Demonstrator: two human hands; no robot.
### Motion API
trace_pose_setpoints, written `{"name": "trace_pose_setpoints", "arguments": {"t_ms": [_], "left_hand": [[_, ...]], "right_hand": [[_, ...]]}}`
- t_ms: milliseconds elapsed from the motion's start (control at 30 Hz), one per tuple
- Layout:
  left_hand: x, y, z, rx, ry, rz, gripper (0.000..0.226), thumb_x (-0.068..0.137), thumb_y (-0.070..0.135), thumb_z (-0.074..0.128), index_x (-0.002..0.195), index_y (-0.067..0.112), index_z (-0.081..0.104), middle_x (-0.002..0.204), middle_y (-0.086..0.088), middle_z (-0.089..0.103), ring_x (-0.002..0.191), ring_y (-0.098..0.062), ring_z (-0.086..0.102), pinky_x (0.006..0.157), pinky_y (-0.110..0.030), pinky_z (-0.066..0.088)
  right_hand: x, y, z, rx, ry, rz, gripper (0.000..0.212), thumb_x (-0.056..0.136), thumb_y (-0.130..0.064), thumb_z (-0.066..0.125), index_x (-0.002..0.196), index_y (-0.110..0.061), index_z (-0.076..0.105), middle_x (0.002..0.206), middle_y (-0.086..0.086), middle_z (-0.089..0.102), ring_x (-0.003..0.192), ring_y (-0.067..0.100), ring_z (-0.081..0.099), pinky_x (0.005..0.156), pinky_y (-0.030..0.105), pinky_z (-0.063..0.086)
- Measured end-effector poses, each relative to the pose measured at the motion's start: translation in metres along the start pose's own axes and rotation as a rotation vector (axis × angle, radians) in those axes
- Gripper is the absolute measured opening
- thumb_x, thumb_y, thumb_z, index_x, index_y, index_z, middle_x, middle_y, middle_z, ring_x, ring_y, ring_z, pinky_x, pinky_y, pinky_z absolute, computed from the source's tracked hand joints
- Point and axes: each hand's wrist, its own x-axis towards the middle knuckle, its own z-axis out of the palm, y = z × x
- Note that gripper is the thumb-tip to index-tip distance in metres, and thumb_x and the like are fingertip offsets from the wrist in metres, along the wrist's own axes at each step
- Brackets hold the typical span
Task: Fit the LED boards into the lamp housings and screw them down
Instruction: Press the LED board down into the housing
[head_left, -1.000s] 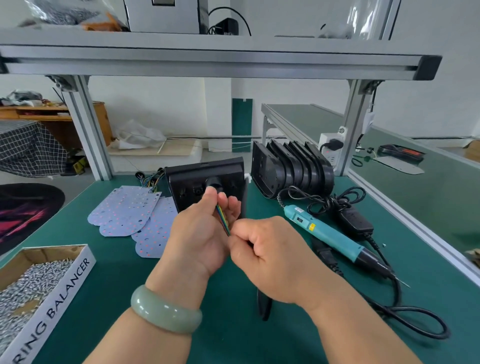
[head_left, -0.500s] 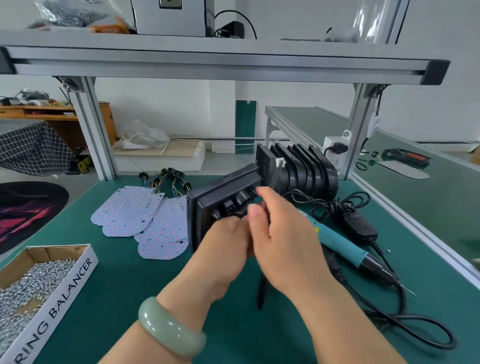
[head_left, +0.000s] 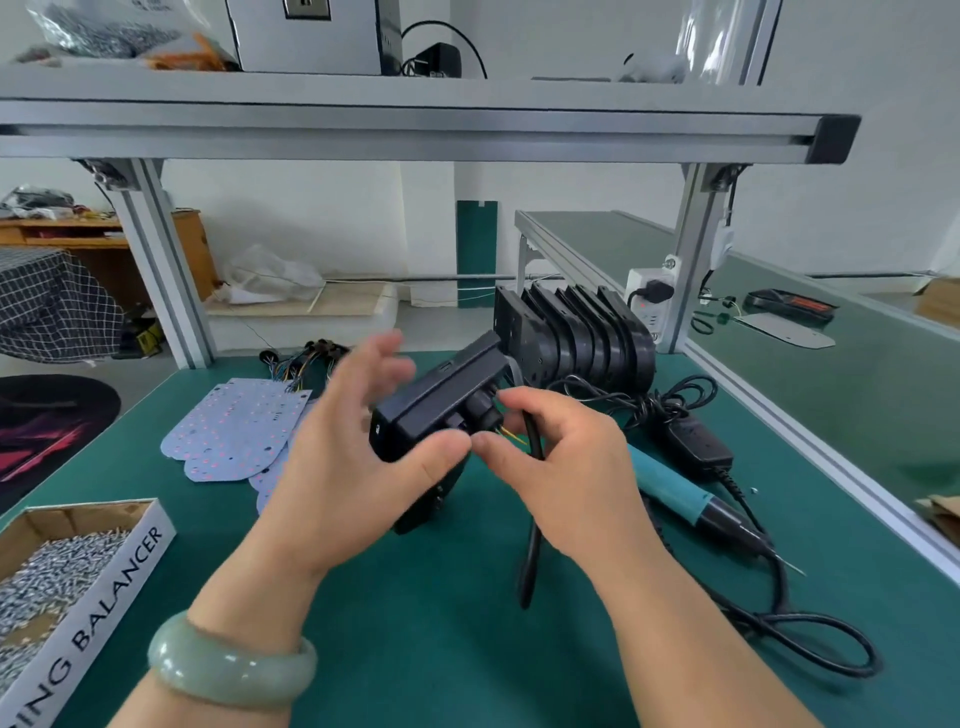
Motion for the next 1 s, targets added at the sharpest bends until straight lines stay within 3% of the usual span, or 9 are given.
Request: {"name": "trace_pose_setpoints", "arguments": {"t_ms": [100, 167, 267, 400, 467, 600, 800, 900, 1000], "left_hand": [[-0.001, -0.005, 0.011, 0.017, -0.050, -0.048, 0.031, 0.064, 0.043, 0.069, 0.089, 0.025, 0.067, 0.079, -0.005, 0.071, 0.063, -0.009, 0.058, 0.061, -0.019, 0.047], [-0.001, -0.005, 0.015, -0.083, -0.002, -0.051, 0.009, 0.071, 0.034, 0.073, 0.079, 0.032, 0.070, 0.076, 0.004, 0.072, 0.064, -0.006, 0.058, 0.061, -0.018, 0.048], [-0.001, -0.003, 0.013, -0.172, -0.062, -0.027, 0.017, 0.074, 0.035, 0.068, 0.081, 0.051, 0.071, 0.082, 0.020, 0.073, 0.072, 0.005, 0.061, 0.066, -0.008, 0.048], [-0.003, 0.001, 0.015, -0.184, -0.084, -0.015, 0.017, 0.078, 0.035, 0.072, 0.081, 0.051, 0.071, 0.082, 0.024, 0.071, 0.073, 0.011, 0.060, 0.065, -0.004, 0.044], [-0.004, 0.001, 0.019, -0.147, -0.048, -0.016, 0.016, 0.080, 0.028, 0.075, 0.078, 0.043, 0.070, 0.076, 0.025, 0.070, 0.068, 0.011, 0.060, 0.061, -0.003, 0.042], [-0.006, 0.000, 0.026, -0.138, 0.021, -0.040, 0.015, 0.071, 0.036, 0.075, 0.083, 0.032, 0.067, 0.079, 0.015, 0.070, 0.063, 0.006, 0.059, 0.057, -0.006, 0.044], [-0.005, -0.003, 0.027, -0.209, -0.022, -0.040, 0.017, 0.071, 0.035, 0.068, 0.088, 0.037, 0.069, 0.083, 0.017, 0.073, 0.076, 0.002, 0.064, 0.068, -0.012, 0.050], [-0.006, -0.001, 0.023, -0.260, -0.116, -0.013, 0.015, 0.076, 0.033, 0.071, 0.086, 0.045, 0.071, 0.086, 0.024, 0.072, 0.079, 0.010, 0.063, 0.069, -0.005, 0.046], [-0.005, -0.002, 0.019, -0.220, -0.117, -0.024, 0.025, 0.073, 0.032, 0.079, 0.079, 0.055, 0.069, 0.077, 0.024, 0.070, 0.069, 0.012, 0.060, 0.063, -0.004, 0.044]], "right_hand": [[-0.001, 0.002, 0.002, 0.043, 0.018, -0.002, 0.024, 0.079, -0.034, 0.075, 0.101, -0.037, 0.070, 0.079, -0.028, 0.065, 0.074, -0.007, 0.059, 0.067, 0.007, 0.041], [0.000, 0.001, 0.002, 0.140, -0.005, 0.002, 0.022, 0.082, -0.024, 0.073, 0.092, -0.043, 0.067, 0.076, -0.025, 0.068, 0.073, -0.006, 0.062, 0.068, 0.007, 0.045], [0.000, 0.000, 0.002, 0.419, -0.042, 0.076, 0.030, 0.084, -0.012, 0.071, 0.091, -0.041, 0.068, 0.082, -0.015, 0.073, 0.080, 0.004, 0.070, 0.074, 0.019, 0.054], [-0.003, -0.005, 0.010, 0.744, 0.035, 0.169, 0.027, 0.084, -0.002, 0.069, 0.093, -0.027, 0.072, 0.082, 0.001, 0.076, 0.076, 0.013, 0.073, 0.065, 0.016, 0.053], [-0.003, -0.006, 0.013, 0.773, 0.085, 0.184, 0.027, 0.084, -0.002, 0.069, 0.092, -0.027, 0.072, 0.079, 0.001, 0.075, 0.073, 0.013, 0.072, 0.065, 0.016, 0.054], [0.000, -0.002, 0.012, 0.757, 0.103, 0.212, 0.026, 0.083, 0.002, 0.069, 0.091, -0.023, 0.069, 0.073, -0.003, 0.072, 0.071, 0.009, 0.071, 0.066, 0.019, 0.055], [0.002, 0.001, 0.007, 0.915, 0.034, 0.314, 0.020, 0.082, 0.005, 0.068, 0.093, -0.011, 0.068, 0.074, 0.001, 0.074, 0.070, 0.014, 0.072, 0.062, 0.018, 0.054], [0.002, 0.001, 0.005, 0.907, 0.050, 0.241, 0.025, 0.082, 0.004, 0.068, 0.097, -0.015, 0.071, 0.084, 0.003, 0.076, 0.076, 0.014, 0.073, 0.068, 0.017, 0.054], [0.001, 0.001, 0.005, 0.824, 0.033, 0.148, 0.031, 0.082, 0.004, 0.068, 0.097, -0.023, 0.072, 0.091, -0.002, 0.076, 0.084, 0.013, 0.073, 0.073, 0.017, 0.055]]}}
